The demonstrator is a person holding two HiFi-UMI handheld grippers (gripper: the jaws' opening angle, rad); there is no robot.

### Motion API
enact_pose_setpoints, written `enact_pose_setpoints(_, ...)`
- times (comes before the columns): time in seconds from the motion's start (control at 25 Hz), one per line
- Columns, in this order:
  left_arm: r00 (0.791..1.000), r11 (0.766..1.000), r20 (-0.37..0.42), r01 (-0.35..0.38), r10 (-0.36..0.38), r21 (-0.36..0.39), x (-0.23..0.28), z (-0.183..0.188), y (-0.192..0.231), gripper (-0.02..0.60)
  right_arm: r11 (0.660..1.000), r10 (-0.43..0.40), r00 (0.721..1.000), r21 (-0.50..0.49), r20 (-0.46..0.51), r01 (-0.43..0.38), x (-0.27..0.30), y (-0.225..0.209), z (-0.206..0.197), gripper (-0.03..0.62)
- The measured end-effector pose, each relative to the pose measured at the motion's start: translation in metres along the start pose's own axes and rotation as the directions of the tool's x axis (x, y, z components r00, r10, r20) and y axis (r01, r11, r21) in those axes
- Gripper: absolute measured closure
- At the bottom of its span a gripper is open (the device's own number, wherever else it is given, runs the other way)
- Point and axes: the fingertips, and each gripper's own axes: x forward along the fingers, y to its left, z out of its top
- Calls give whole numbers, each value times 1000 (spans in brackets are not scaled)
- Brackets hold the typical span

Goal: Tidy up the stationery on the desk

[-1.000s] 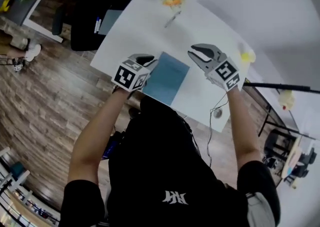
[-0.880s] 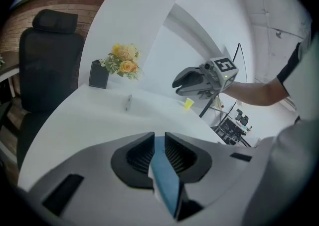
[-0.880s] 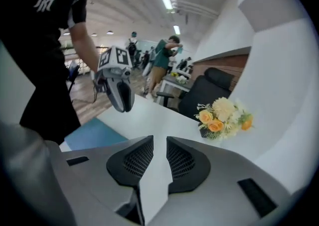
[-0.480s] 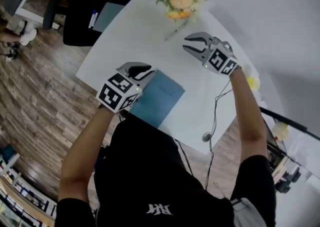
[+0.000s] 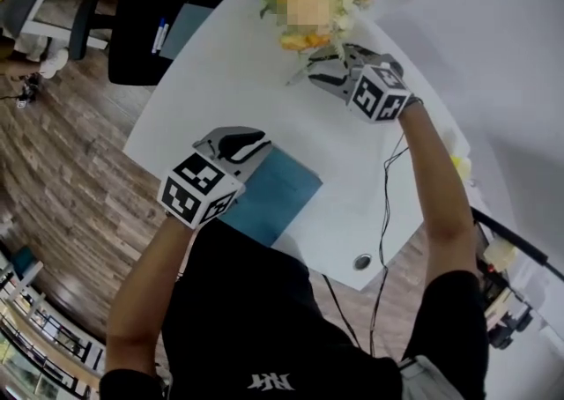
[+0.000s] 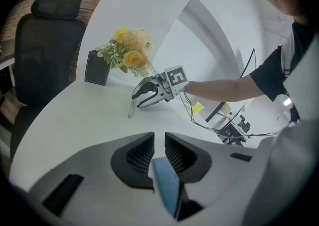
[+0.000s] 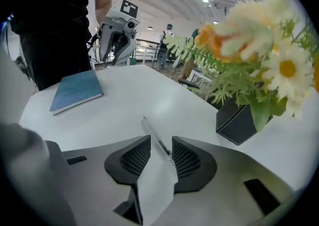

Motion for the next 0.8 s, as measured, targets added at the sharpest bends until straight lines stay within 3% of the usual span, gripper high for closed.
enact_pose_setpoints(0.24, 999, 1000, -32, -18, 17, -21, 1, -11, 2, 515, 997, 67, 997, -52, 31, -66, 5, -5, -4, 457)
enact_pose_setpoints(0.4, 998, 999, -52, -26, 25, -19, 3, -14, 1, 515, 982, 158, 987, -102, -15, -159, 13, 1, -7, 457)
enact_pose_setpoints(0.56, 998, 999, -48, -34, 34, -13, 3, -9, 3, 515, 968, 230, 972, -94, -42, -233, 14, 2, -9, 459)
enact_pose_setpoints(0.64, 998, 999, -48, -37, 36, -10, 3, -8, 2, 515, 960, 266, 963, -83, -42, -269, 14, 5, -9, 508)
enact_pose_setpoints(0.8, 998, 1000, -56, -26, 26, 6, 3, -8, -3, 515, 967, 249, 968, -51, -35, -251, 13, 10, -8, 528)
